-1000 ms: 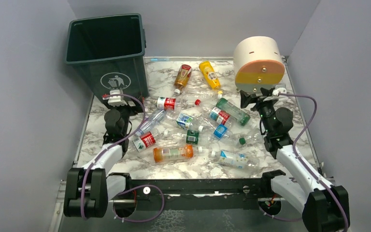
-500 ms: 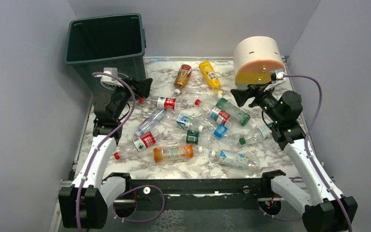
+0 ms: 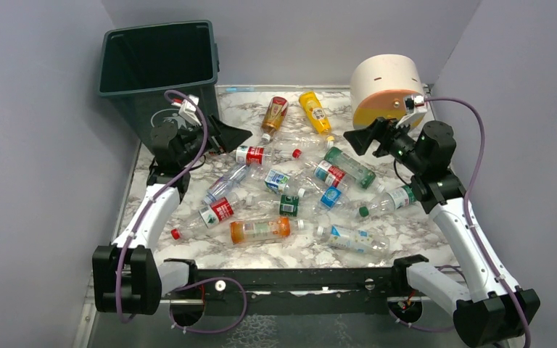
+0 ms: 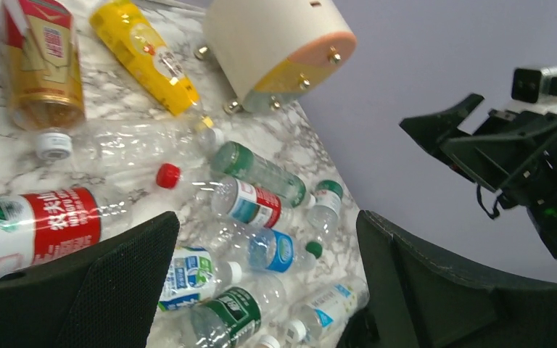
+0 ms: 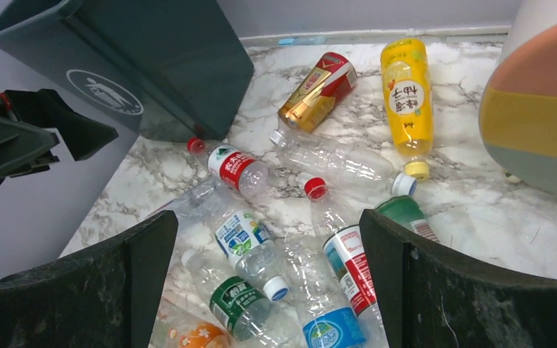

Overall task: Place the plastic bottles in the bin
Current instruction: Pick up the plastic bottle at the center of the board.

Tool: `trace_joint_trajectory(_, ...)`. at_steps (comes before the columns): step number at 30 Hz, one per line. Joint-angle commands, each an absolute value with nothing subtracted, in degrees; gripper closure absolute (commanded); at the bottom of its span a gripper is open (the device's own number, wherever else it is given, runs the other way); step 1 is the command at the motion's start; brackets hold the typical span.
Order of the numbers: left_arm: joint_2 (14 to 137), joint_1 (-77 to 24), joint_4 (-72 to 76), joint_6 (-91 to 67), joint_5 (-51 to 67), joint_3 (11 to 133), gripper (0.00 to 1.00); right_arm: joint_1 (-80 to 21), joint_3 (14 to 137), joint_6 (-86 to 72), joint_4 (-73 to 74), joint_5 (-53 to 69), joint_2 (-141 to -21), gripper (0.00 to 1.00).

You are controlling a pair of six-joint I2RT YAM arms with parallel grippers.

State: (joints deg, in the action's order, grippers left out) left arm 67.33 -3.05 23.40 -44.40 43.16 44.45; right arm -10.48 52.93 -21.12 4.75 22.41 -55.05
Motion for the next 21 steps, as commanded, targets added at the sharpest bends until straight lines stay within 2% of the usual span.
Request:
trace_joint_trajectory(1,63.4,-5.8,25.2,-44.1,49.2,44.8,0.01,-10.3,52.4,-23.9,6.7,23.3,-55.5,0.01)
trace_joint_trajectory(4,61.7,-9.2,22.3,-42.4,43.6,44.2,0.01,-10.3,52.3,-24.2,6.9,23.8,-56.2,0.01)
trace_joint_trajectory(6,62.5,-13.2,12.8,-38.2,38.4,47.0,0.01,-10.3,52.6,-24.1,7.9,23.3,-56.6,0.01)
trace_joint_trajectory(9,64.1,-25.0,-3.3,-26.7,19.8,55.4,0.01,-10.4,54.7,-23.6,11.8,20.6,-57.5,0.01)
trace_joint_trajectory(11,67.4,-30.0,-8.8,-23.4,12.2,59.6,0.01,-10.3,56.0,-23.2,13.9,19.3,-57.8,0.01)
trace_joint_trajectory(15,76.0,-30.8,-17.2,-25.6,8.9,65.5,0.01,-10.4,57.7,-23.4,17.6,15.6,-57.6,0.01)
trace_joint_trajectory(21,80.1,-29.7,-1.7,-33.7,19.5,54.9,0.01,-10.4,59.0,-22.7,20.6,13.4,-57.8,0.01)
